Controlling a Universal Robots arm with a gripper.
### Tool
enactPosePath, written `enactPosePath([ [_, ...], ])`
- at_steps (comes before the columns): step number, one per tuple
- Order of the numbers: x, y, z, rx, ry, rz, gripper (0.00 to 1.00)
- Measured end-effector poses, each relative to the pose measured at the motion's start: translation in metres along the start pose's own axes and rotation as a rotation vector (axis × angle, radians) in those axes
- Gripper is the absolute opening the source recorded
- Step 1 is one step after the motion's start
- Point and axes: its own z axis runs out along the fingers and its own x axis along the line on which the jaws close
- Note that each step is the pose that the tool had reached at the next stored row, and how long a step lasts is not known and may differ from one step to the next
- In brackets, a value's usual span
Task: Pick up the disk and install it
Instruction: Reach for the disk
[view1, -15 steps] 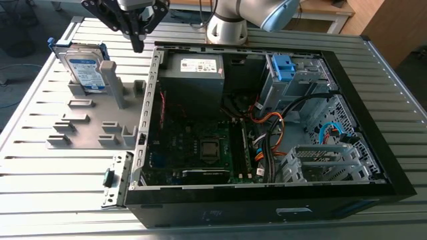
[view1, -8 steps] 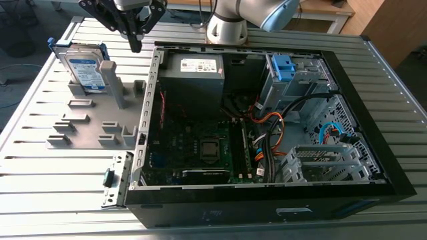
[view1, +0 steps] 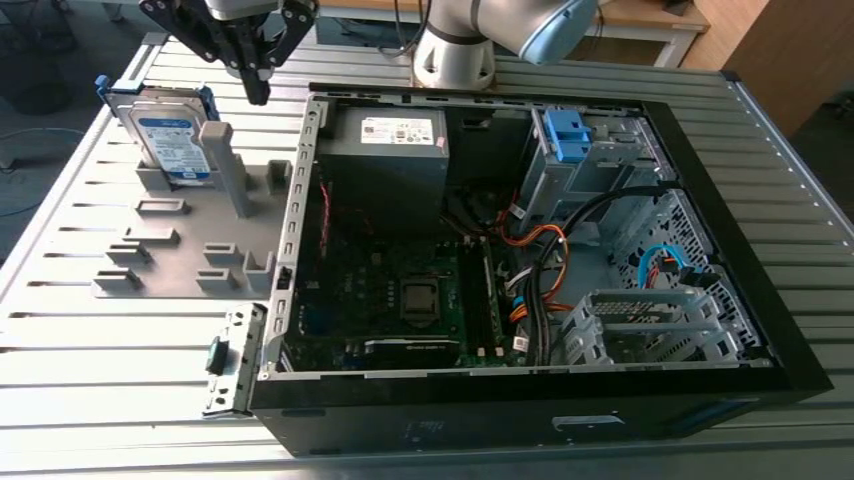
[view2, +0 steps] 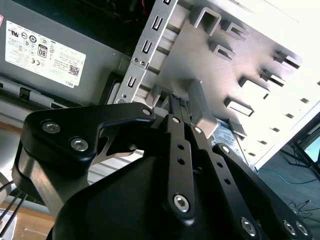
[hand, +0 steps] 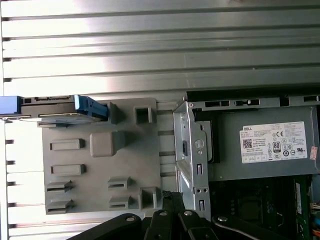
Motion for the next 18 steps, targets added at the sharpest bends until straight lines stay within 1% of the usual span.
enactPosePath([
  [18,0.0107,-0.0008,-0.0001,0.0000,0.0000,0.000,0.11],
])
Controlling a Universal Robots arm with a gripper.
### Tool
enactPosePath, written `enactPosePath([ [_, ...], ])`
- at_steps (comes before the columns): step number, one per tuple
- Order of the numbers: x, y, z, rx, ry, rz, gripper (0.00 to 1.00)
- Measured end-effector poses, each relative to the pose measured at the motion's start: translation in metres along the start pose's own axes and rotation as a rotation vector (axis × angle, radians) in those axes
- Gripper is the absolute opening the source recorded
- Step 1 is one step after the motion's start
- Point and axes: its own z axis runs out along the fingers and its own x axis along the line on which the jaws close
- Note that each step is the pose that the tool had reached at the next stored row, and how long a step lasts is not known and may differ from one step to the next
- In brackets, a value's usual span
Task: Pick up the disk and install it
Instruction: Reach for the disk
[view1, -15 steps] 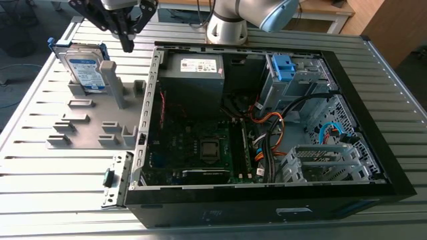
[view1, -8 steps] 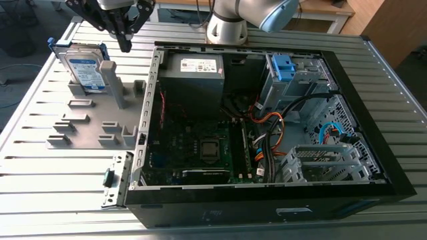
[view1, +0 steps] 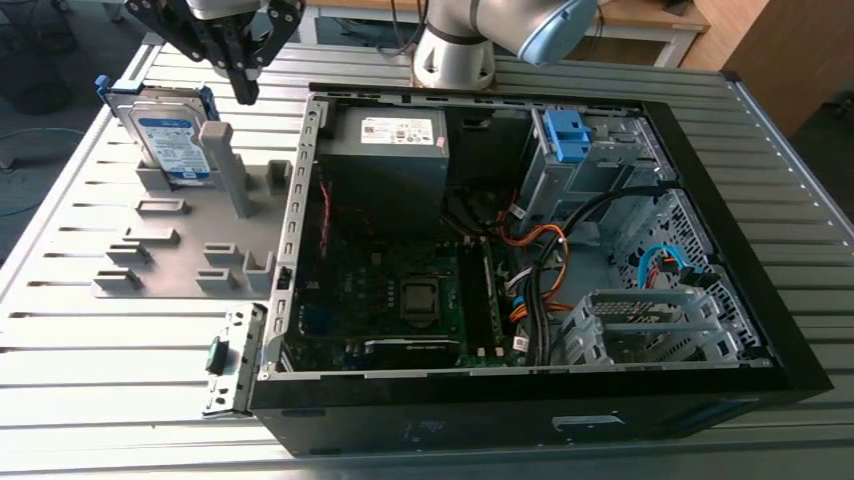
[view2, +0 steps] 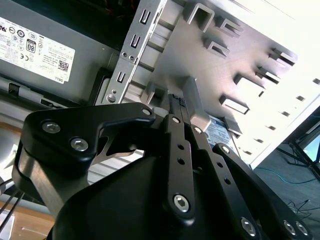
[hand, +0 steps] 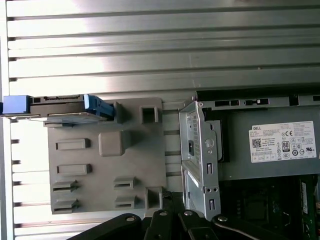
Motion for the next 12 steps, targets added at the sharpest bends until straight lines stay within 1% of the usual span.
enactPosePath([
  [12,0.0069,-0.0005,0.0000,0.0000,0.0000,0.000,0.11],
])
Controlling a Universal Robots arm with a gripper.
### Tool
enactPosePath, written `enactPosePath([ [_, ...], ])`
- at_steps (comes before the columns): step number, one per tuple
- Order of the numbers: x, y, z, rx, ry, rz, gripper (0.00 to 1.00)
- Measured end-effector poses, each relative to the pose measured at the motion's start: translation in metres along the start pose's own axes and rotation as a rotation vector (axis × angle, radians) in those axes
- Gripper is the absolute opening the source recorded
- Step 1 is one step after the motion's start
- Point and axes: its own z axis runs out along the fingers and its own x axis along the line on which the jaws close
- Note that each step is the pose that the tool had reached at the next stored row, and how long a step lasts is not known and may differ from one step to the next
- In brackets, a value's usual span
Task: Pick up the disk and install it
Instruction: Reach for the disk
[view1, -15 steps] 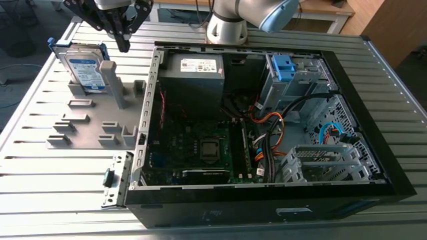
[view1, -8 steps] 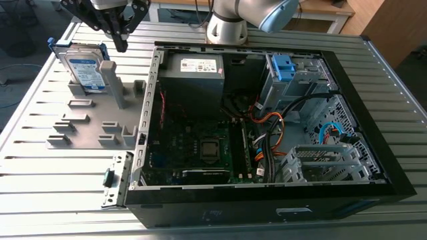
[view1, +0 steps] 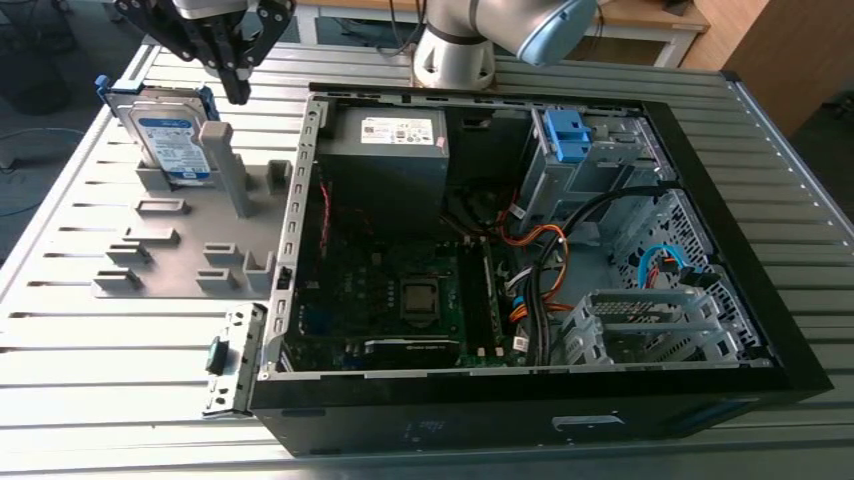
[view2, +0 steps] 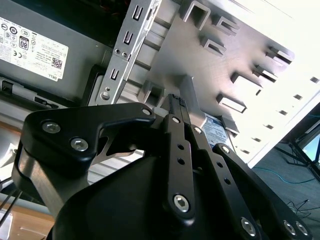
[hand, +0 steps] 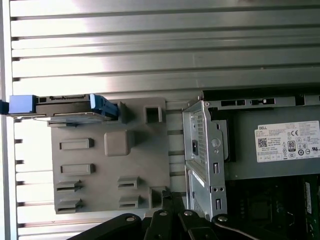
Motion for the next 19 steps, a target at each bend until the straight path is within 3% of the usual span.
enactPosePath([
  [19,0.0163,-0.0013,0.0005,0.0000,0.0000,0.000,0.11],
])
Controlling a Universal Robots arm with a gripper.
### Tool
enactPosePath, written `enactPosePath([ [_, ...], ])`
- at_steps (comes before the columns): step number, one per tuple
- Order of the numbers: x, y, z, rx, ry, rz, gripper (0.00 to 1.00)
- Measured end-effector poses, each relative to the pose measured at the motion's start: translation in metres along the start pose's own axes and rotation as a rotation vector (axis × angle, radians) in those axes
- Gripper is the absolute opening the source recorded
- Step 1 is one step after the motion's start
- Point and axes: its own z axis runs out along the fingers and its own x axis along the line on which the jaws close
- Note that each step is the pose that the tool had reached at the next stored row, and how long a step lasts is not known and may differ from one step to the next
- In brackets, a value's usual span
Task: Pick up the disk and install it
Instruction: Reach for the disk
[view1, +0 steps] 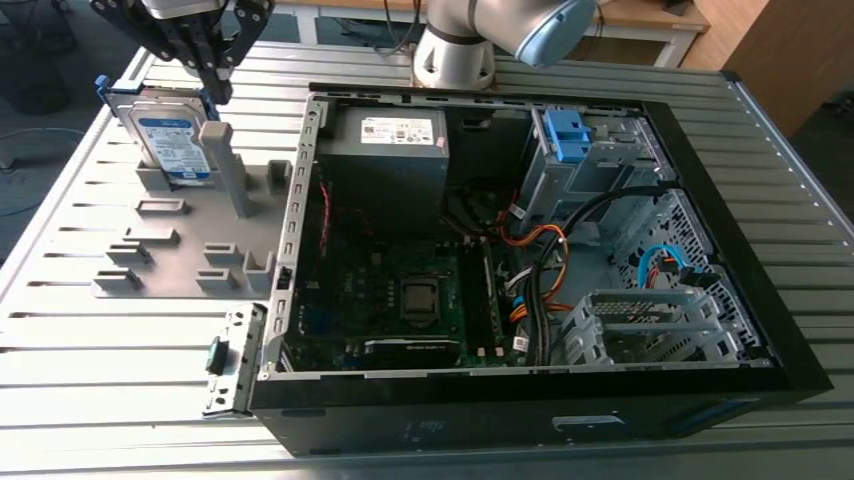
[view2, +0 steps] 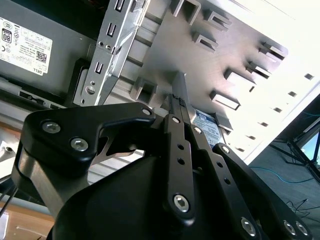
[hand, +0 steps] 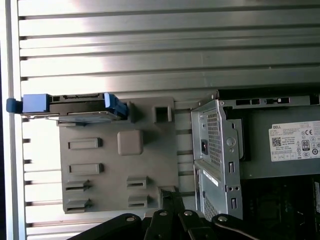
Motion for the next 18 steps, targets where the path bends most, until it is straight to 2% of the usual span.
enactPosePath([
  [18,0.0124,-0.0010,0.0006,0.0000,0.0000,0.000,0.11],
])
